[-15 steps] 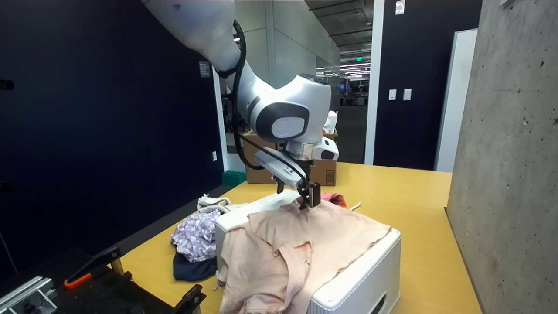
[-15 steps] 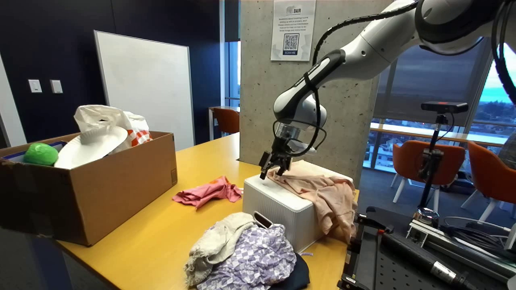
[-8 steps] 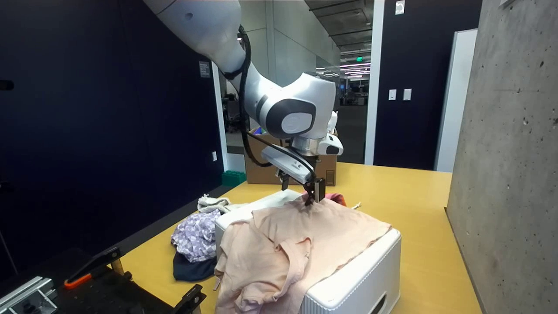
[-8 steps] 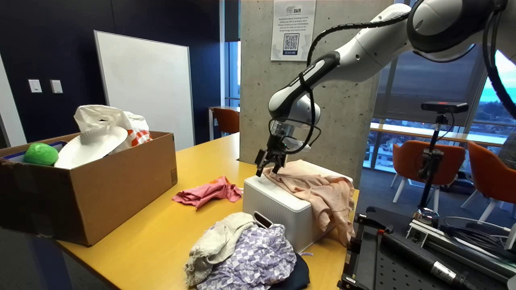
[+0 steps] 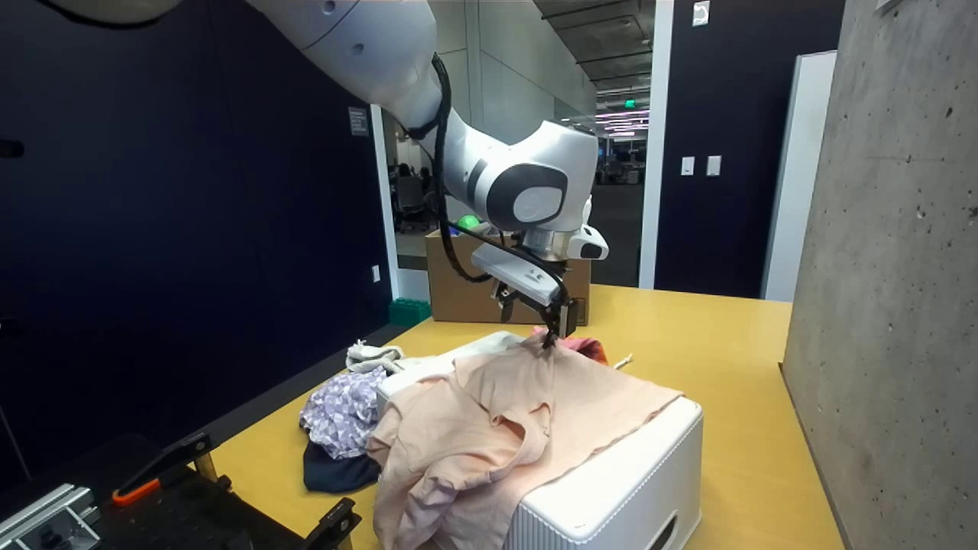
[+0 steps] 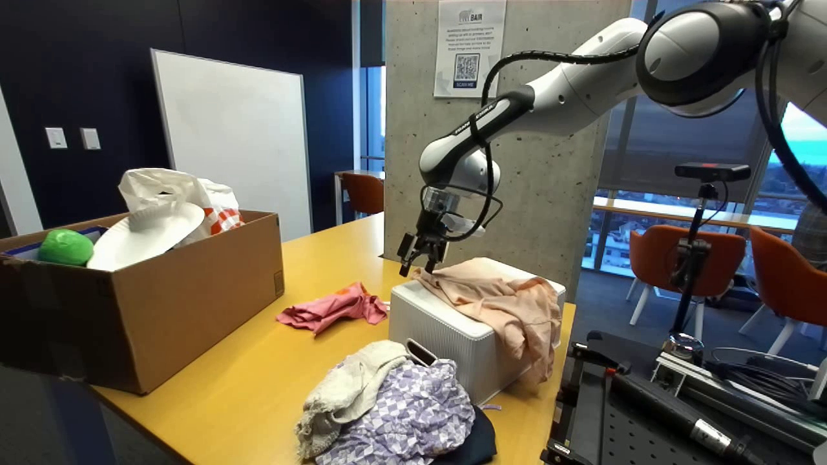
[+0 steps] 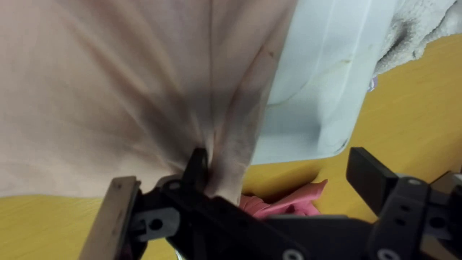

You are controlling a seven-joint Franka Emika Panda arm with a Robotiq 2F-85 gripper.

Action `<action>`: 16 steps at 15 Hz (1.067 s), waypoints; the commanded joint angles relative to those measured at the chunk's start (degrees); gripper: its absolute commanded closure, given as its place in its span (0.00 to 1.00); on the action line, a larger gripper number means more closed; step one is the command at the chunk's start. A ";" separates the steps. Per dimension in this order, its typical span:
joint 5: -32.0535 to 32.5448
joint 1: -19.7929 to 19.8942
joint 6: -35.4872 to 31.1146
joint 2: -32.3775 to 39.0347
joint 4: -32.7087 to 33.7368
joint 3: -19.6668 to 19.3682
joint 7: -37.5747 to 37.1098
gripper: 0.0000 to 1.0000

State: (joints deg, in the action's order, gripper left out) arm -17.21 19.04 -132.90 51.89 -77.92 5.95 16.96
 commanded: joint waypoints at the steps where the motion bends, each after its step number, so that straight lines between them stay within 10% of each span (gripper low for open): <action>1: 1.85 -2.08 4.50 3.89 8.23 -1.04 -2.10 0.00; 16: 26.79 -13.62 11.99 -27.69 -27.57 -15.45 -19.80 0.00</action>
State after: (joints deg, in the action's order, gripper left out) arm 4.14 8.33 -120.21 30.98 -94.44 -7.83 0.00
